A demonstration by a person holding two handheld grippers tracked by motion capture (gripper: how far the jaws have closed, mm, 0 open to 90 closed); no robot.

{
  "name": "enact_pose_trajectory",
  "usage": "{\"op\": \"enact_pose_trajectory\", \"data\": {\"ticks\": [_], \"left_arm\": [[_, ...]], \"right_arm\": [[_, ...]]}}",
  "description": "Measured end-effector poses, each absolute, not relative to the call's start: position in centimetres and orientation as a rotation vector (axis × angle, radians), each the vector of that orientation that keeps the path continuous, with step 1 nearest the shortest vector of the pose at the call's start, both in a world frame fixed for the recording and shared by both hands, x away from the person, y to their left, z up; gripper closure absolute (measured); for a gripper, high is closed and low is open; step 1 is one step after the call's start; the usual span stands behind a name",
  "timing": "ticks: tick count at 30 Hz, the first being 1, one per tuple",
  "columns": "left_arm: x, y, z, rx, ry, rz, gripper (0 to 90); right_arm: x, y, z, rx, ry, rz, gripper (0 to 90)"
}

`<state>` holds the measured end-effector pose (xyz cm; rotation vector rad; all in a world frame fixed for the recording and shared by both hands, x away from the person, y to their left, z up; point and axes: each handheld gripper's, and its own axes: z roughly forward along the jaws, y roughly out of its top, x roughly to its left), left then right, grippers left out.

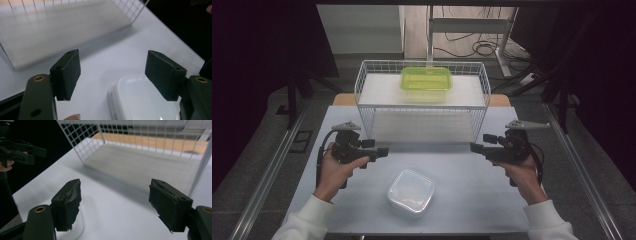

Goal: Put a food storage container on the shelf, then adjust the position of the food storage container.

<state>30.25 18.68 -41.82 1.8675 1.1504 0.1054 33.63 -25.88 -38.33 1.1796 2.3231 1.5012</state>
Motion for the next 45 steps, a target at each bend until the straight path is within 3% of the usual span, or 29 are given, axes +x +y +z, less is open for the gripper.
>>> {"op": "enact_pose_trajectory", "data": {"ticks": [13, 31, 45], "left_arm": [[28.8, 19.3, -46.0, 1.951, 1.227, 0.048, 28.1], [28.3, 19.7, -45.7, 1.942, 1.220, 0.058, 30.0], [27.0, 18.9, -44.1, 1.965, 1.102, 0.041, 34.1]], "right_arm": [[31.7, -26.2, -43.9, 1.243, 2.462, 1.335, 26.2], [31.9, -26.8, -44.4, 1.275, 2.452, 1.336, 26.7], [31.9, -27.1, -44.5, 1.291, 2.448, 1.325, 26.9]]}}
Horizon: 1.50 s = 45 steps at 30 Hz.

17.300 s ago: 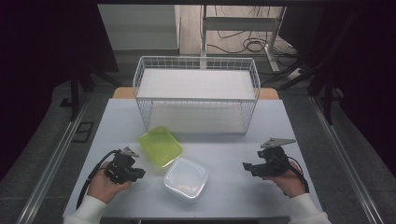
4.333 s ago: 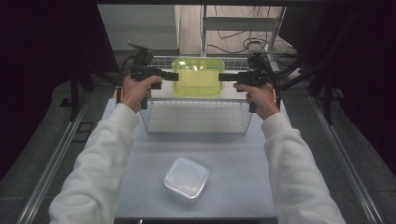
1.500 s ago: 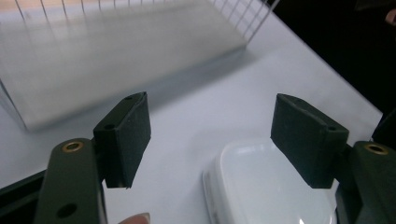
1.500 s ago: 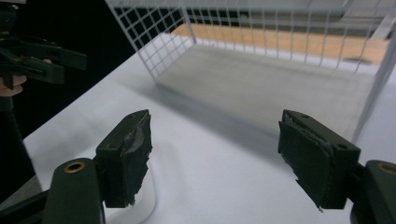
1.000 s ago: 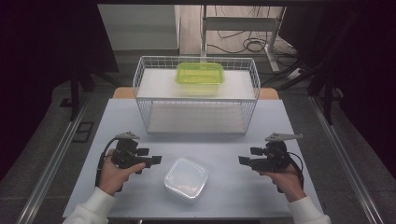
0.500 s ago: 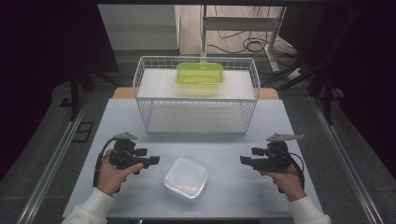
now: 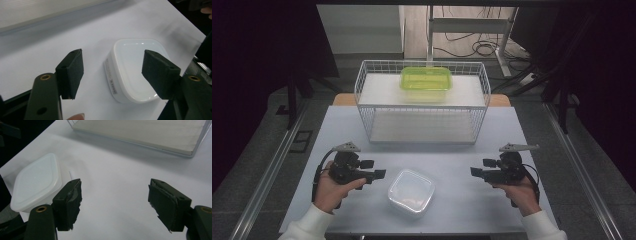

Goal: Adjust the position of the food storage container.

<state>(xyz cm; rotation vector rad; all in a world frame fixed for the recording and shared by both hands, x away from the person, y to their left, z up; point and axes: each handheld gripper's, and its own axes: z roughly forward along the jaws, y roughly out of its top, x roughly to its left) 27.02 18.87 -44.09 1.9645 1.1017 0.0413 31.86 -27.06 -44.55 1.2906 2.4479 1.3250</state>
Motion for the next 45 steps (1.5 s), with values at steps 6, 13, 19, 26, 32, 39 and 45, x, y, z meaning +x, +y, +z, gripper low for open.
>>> {"op": "enact_pose_trajectory", "data": {"ticks": [6, 13, 19, 26, 32, 39, 45], "left_arm": [[26.3, 18.0, -43.7, 2.015, 1.040, 0.037, 41.3], [25.3, 15.9, -44.1, 2.122, 0.926, -0.029, 47.2], [24.2, 14.3, -44.5, 2.194, 0.850, -0.048, 60.2], [22.8, 12.6, -45.4, 2.308, 0.758, -0.079, 80.6], [22.0, 11.5, -46.0, 2.389, 0.677, -0.098, 89.0], [21.4, 10.3, -47.5, 2.466, 0.688, -0.134, 89.8], [21.2, 9.8, -48.2, 2.495, 0.702, -0.118, 89.8]], "right_arm": [[31.9, -26.7, -45.0, 1.276, 2.478, 1.285, 26.9], [31.9, -26.5, -45.1, 1.272, 2.486, 1.283, 26.9], [31.9, -26.6, -45.3, 1.276, 2.490, 1.278, 26.8], [32.0, -26.6, -45.4, 1.281, 2.487, 1.281, 26.9], [32.0, -26.6, -45.4, 1.295, 2.488, 1.308, 26.8], [32.1, -26.7, -45.5, 1.302, 2.487, 1.303, 26.8], [32.1, -26.7, -45.6, 1.308, 2.490, 1.296, 26.8]]}}
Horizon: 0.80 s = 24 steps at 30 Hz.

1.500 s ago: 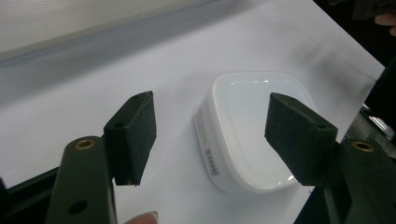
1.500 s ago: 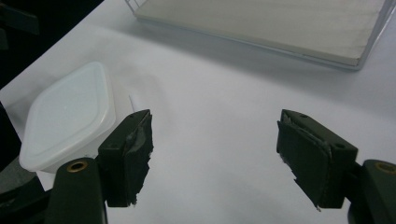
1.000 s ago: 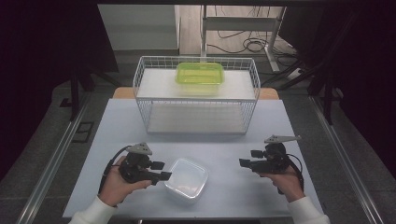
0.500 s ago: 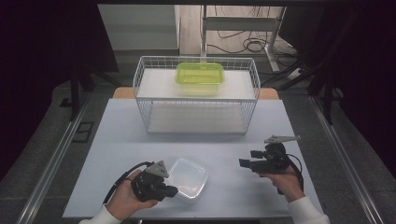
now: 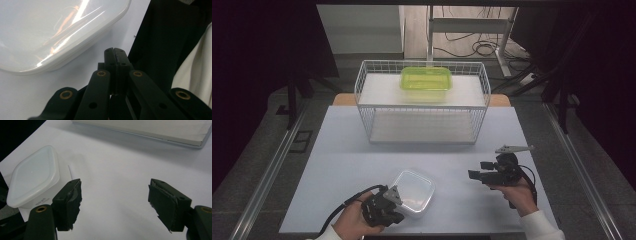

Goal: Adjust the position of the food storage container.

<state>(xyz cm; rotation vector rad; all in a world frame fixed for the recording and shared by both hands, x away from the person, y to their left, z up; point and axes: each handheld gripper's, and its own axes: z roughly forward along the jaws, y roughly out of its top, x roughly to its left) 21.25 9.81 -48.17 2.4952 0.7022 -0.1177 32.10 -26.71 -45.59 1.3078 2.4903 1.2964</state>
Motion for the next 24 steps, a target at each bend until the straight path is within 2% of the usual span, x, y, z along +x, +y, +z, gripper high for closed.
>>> {"op": "enact_pose_trajectory", "data": {"ticks": [24], "left_arm": [[22.9, 10.1, -49.0, 2.474, 0.743, -0.127, 89.9]], "right_arm": [[32.3, -26.8, -45.7, 1.318, 2.493, 1.273, 26.7]]}}
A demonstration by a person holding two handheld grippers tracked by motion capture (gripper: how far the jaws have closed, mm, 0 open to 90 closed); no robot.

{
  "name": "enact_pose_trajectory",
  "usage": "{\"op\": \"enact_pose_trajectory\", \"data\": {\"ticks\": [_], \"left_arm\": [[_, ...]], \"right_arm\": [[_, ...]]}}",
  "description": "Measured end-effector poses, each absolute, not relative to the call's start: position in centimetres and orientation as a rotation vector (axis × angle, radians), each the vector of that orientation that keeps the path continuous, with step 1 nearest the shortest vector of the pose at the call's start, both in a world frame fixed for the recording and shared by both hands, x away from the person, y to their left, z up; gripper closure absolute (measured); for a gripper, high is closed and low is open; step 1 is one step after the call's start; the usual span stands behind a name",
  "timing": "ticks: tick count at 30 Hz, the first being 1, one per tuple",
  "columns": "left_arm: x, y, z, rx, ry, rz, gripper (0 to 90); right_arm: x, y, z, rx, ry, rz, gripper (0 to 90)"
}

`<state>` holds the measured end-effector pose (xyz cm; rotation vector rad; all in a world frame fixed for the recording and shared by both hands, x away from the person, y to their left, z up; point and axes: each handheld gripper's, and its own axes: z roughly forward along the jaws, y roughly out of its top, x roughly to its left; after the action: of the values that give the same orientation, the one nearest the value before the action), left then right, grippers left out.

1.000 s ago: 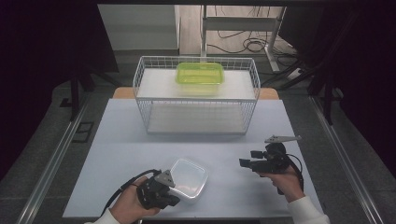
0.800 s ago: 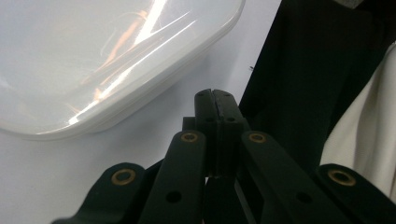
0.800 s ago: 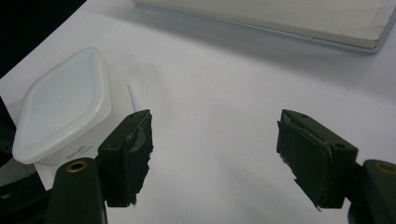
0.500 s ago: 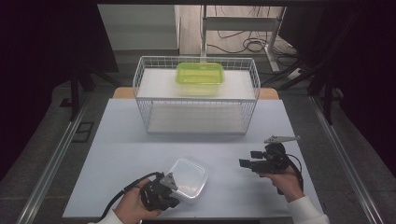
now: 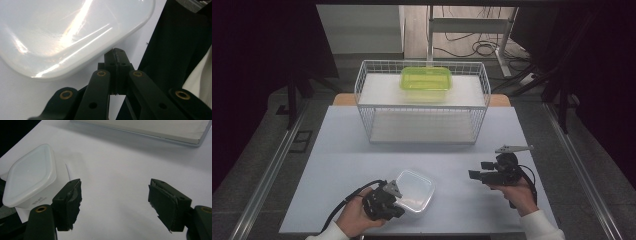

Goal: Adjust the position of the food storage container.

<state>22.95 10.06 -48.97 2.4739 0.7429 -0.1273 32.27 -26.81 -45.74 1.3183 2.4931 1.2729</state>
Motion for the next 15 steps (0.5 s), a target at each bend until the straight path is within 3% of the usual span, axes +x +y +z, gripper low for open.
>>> {"op": "enact_pose_trajectory", "data": {"ticks": [15], "left_arm": [[25.5, 9.3, -49.5, 2.463, 0.786, -0.121, 90.0]], "right_arm": [[32.5, -26.7, -46.1, 1.328, 2.504, 1.239, 26.7]]}}
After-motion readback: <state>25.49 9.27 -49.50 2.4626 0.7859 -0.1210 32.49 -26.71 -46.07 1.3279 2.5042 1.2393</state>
